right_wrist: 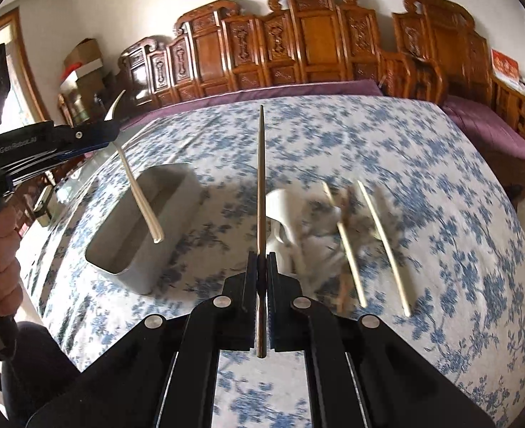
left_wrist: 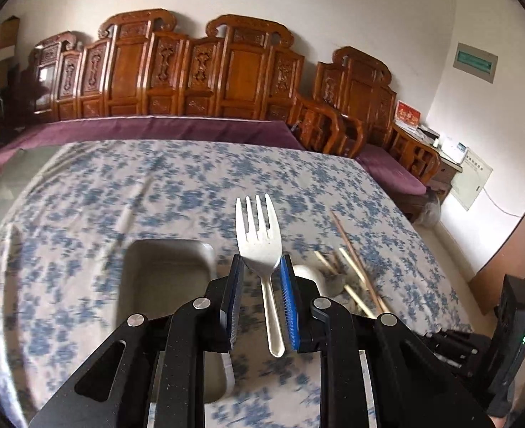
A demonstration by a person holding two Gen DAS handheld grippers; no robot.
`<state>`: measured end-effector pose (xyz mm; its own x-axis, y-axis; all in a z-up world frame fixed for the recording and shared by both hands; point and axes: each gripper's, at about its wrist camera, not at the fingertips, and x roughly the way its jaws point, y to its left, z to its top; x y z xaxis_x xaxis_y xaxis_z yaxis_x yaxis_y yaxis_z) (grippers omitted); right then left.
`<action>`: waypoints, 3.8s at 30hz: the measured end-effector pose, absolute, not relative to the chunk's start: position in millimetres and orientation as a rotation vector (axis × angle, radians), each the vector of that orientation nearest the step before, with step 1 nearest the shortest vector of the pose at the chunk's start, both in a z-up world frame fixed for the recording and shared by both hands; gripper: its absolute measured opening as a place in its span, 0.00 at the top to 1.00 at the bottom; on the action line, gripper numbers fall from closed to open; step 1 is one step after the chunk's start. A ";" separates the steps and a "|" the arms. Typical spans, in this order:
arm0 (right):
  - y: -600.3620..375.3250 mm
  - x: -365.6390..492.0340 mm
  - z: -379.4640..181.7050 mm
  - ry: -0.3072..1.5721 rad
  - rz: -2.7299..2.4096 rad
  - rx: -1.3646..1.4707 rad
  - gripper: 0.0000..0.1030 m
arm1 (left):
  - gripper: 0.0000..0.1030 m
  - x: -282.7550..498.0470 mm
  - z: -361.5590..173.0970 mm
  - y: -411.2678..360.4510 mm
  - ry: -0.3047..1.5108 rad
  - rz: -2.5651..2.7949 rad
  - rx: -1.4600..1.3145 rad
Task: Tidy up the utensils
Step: 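Carry the white fork with the left gripper into the grey tray and release, then move the left tool back over the utensil pile toward the white spoon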
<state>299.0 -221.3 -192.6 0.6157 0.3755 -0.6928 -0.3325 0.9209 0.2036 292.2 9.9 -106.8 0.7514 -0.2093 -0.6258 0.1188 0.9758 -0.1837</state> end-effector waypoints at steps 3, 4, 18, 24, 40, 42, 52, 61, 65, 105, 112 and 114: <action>-208.1 299.4 -186.2 0.804 0.422 0.058 0.94 | 0.81 286.8 -106.7 24.3 0.704 -0.151 -0.106; -201.4 299.3 -183.1 0.798 0.429 0.056 0.94 | 0.81 286.2 -109.1 29.5 0.714 -0.141 -0.095; -136.2 297.4 -177.1 0.788 0.507 0.004 0.94 | 0.81 311.8 -176.0 73.9 0.871 -0.068 -0.028; -130.6 299.4 -187.9 0.811 0.499 -0.012 0.94 | 0.81 328.8 -202.3 72.3 0.924 -0.082 -0.029; -92.5 308.5 -198.0 0.871 0.566 0.006 0.94 | 0.50 311.9 -196.9 96.0 0.864 -0.024 -0.054; -84.6 310.0 -199.4 0.886 0.578 0.019 0.94 | 0.50 307.2 -193.8 105.7 0.849 -0.012 -0.075; -45.2 328.9 -217.3 0.974 0.597 0.057 0.94 | 0.31 306.0 -190.9 141.9 0.814 0.040 -0.106; -29.2 341.7 -232.5 1.004 0.577 0.040 0.94 | 0.31 308.9 -192.9 153.8 0.814 0.049 -0.140; -30.9 344.5 -232.7 0.991 0.599 0.048 0.93 | 0.31 307.6 -191.7 152.2 0.809 0.044 -0.139; -304.4 383.0 -278.4 0.992 0.212 -0.098 0.76 | 0.17 288.1 -196.7 -49.5 0.795 -0.271 0.028; -309.5 385.6 -283.0 1.003 0.209 -0.090 0.79 | 0.17 285.9 -215.4 -64.7 0.833 -0.293 0.062; -310.2 385.4 -283.0 1.000 0.210 -0.088 0.80 | 0.17 286.0 -216.9 -65.6 0.836 -0.292 0.064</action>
